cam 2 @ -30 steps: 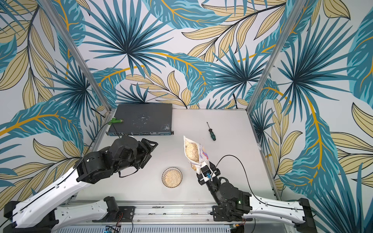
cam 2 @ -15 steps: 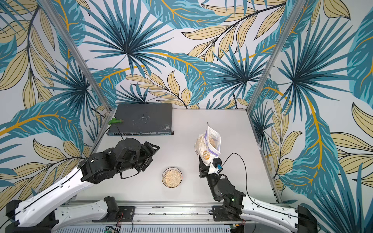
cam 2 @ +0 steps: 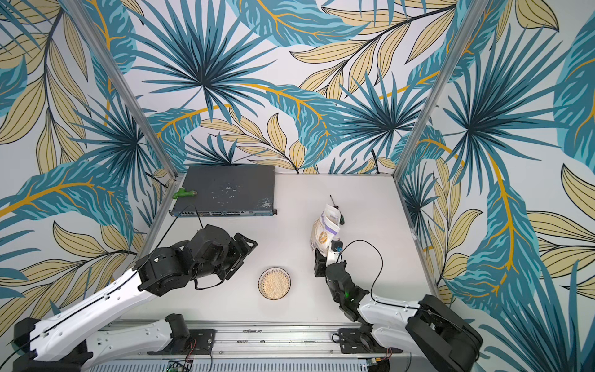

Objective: Pour the oats into the breakfast bowl
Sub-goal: Place the oats bag at the center of the board.

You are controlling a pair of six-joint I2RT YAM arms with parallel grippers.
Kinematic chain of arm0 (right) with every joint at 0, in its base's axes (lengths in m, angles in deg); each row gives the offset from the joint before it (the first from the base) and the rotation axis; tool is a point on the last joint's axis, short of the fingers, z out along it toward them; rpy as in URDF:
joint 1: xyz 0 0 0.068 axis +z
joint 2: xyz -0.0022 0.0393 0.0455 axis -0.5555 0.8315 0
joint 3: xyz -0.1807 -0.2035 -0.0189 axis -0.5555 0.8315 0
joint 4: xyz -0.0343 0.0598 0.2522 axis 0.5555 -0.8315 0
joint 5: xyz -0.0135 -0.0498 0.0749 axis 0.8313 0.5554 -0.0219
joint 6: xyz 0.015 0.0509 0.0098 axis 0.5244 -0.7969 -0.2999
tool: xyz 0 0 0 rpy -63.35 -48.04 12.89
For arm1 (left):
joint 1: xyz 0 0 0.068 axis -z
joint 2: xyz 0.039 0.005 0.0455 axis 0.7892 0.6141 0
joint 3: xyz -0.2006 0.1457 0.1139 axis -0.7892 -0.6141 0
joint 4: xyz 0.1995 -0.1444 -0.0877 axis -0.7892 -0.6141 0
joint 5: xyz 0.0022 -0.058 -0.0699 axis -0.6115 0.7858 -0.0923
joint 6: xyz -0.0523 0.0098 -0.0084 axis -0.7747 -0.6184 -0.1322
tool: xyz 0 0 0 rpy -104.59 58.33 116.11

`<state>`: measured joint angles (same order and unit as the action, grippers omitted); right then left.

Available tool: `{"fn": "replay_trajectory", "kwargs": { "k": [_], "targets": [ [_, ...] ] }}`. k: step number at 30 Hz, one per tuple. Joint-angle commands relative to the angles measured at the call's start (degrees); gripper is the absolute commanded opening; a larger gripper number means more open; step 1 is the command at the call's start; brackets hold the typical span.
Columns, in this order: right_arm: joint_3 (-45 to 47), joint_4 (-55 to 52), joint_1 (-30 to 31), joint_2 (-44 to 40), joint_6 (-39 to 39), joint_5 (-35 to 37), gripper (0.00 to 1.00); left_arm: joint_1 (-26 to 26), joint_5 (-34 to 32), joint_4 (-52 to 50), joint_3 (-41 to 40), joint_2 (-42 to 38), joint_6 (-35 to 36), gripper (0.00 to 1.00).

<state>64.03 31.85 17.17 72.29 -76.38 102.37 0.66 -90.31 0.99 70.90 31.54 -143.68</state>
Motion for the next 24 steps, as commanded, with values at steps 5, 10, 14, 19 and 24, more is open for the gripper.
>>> {"fn": "replay_trajectory", "kwargs": {
  "k": [5,10,14,19,24],
  "targets": [
    [-3.7,22.8,-0.7,12.2,-1.8,-4.5,0.00,-0.1,-2.0,3.8,-7.0,-4.9,9.8,0.88],
    [-5.9,25.8,-0.8,20.7,-2.0,-7.1,0.00,-0.1,-2.2,3.5,-9.5,-5.0,18.2,0.91],
    [-6.6,24.0,-0.7,24.7,-4.8,-4.8,0.19,-0.2,-2.2,3.0,-10.2,-4.4,26.7,0.97],
    [-5.4,23.7,-0.8,27.1,-7.0,-4.3,0.35,-0.2,-2.3,3.2,-11.9,-4.5,30.5,0.99],
    [-6.8,20.8,0.2,29.5,-6.8,-4.9,0.42,-0.2,-0.5,5.4,-14.3,-4.5,30.4,0.99]
  ]
}}
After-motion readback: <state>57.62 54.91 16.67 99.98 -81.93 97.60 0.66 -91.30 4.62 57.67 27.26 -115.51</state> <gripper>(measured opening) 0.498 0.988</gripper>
